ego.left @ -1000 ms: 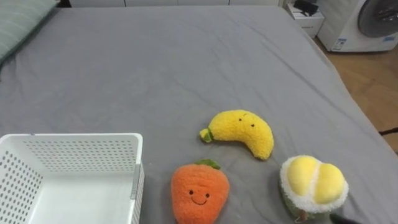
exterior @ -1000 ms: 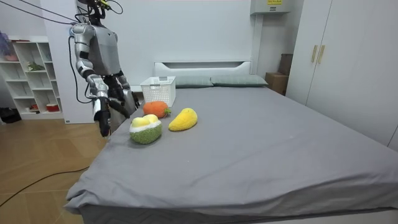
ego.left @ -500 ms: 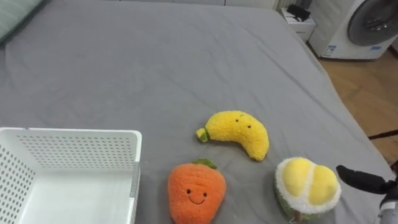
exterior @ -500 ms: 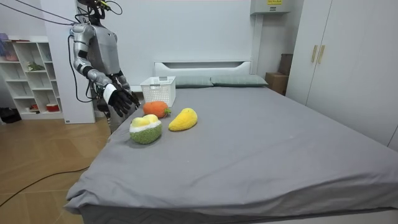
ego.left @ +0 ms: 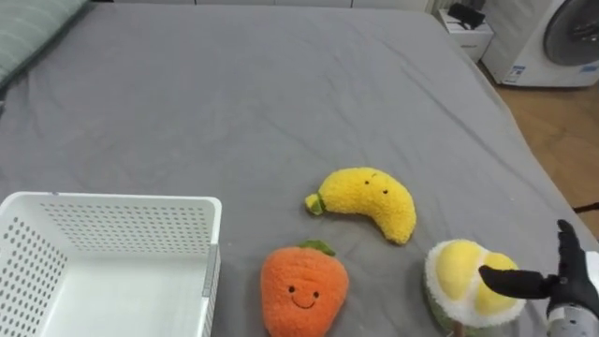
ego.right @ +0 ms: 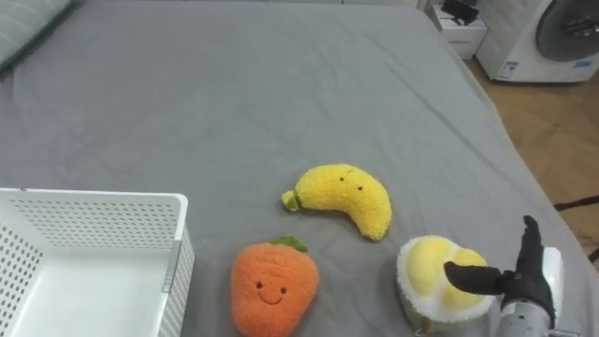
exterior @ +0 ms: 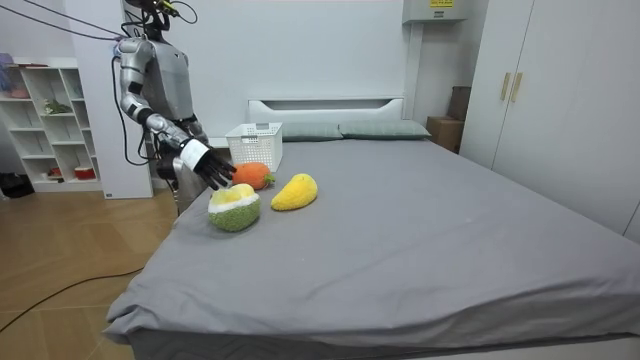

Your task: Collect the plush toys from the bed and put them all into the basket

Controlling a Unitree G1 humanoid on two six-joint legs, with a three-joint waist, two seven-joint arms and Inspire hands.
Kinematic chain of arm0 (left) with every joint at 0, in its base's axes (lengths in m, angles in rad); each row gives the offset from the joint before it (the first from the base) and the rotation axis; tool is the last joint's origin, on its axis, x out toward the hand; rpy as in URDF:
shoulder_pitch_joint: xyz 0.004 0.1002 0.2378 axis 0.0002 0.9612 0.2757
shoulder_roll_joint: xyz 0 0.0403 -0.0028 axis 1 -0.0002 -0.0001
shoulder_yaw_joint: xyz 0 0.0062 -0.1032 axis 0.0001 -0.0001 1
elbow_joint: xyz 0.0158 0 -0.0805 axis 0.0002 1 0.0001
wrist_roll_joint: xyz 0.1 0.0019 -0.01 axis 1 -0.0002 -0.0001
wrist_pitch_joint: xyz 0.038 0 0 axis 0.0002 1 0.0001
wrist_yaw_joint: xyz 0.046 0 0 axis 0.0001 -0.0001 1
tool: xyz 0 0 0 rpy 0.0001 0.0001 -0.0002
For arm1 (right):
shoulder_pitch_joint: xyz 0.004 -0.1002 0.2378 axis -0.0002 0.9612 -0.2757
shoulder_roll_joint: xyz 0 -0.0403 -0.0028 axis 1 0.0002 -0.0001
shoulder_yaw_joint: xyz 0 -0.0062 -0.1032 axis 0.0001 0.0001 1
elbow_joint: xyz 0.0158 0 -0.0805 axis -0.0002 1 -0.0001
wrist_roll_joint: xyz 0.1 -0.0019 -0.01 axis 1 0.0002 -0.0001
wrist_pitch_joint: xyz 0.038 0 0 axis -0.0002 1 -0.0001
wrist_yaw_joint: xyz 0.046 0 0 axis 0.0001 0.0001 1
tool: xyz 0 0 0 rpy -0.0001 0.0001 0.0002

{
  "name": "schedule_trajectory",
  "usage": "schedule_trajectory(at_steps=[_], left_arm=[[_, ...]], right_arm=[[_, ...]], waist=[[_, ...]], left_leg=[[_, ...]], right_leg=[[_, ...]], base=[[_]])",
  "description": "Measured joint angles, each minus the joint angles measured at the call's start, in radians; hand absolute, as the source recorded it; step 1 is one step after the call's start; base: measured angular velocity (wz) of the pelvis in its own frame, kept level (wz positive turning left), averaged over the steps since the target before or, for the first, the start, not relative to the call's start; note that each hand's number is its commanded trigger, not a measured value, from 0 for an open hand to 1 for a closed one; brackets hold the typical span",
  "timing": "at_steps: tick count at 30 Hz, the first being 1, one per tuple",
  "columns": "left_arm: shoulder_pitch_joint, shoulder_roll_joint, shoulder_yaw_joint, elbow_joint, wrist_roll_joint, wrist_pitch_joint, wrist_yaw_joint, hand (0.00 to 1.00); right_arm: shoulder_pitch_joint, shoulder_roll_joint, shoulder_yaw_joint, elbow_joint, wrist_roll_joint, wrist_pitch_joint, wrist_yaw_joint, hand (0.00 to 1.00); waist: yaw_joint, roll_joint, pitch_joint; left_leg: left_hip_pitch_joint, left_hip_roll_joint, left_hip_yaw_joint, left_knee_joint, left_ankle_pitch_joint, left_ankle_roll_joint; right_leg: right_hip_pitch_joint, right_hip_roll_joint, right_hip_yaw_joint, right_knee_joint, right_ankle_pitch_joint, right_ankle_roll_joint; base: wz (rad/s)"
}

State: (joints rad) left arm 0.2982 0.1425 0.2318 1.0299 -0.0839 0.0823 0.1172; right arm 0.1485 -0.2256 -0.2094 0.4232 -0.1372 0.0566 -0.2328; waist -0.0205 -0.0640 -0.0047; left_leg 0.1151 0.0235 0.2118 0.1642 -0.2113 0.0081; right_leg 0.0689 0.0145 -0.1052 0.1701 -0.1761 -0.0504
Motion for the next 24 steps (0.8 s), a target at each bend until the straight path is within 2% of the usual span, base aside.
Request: schedule_trajectory(at_steps=[2, 10, 15, 19, 24], left_arm=[[0.001, 0.0, 0.0, -0.007, 0.0, 0.0, 0.0, 0.0], [0.003, -0.003, 0.0, -0.013, -0.003, -0.001, 0.001, 0.0], [0.004, -0.003, 0.0, -0.013, 0.0, -0.002, 0.0, 0.0], [0.012, -0.001, 0.003, -0.013, 0.041, -0.001, 0.0, 0.0], [0.013, 0.002, 0.002, -0.013, 0.056, 0.0, -0.002, 0.0]], right_arm=[[-0.001, 0.0, 0.003, 0.034, 0.0, 0.0, 0.017, 0.0], [-0.006, 0.007, 0.03, 0.213, 0.0, 0.002, 0.072, 0.0], [-0.012, 0.005, 0.025, 0.28, -0.006, -0.012, 0.079, 0.0], [-0.012, 0.005, 0.011, 0.335, -0.024, -0.013, 0.083, 0.0], [-0.018, 0.003, 0.01, 0.412, -0.026, -0.017, 0.081, 0.0]], waist=[[0.003, -0.001, -0.0034], [0.009, 0.002, 0.0008], [0.002, 0.002, 0.0012], [0.006, 0.003, 0.0014], [0.006, -0.004, -0.0007]], left_leg=[[0.0, 0.0, -0.002, 0.001, 0.0, 0.0], [0.001, -0.002, -0.011, 0.003, 0.0, 0.0], [0.002, -0.002, -0.031, 0.006, 0.0, 0.0], [-0.002, -0.002, -0.037, 0.004, 0.0, 0.001], [-0.008, -0.005, -0.048, 0.005, 0.0, 0.001]], right_leg=[[0.002, -0.001, -0.003, -0.001, 0.0, 0.0], [0.009, -0.004, -0.011, -0.002, 0.0, 0.001], [0.017, -0.007, -0.027, -0.005, -0.001, 0.001], [0.02, -0.008, -0.034, -0.005, -0.001, 0.002], [0.021, -0.008, -0.039, -0.003, -0.001, 0.002]], base=[[0.07], [0.03], [0.07], [0.06], [0.05]])
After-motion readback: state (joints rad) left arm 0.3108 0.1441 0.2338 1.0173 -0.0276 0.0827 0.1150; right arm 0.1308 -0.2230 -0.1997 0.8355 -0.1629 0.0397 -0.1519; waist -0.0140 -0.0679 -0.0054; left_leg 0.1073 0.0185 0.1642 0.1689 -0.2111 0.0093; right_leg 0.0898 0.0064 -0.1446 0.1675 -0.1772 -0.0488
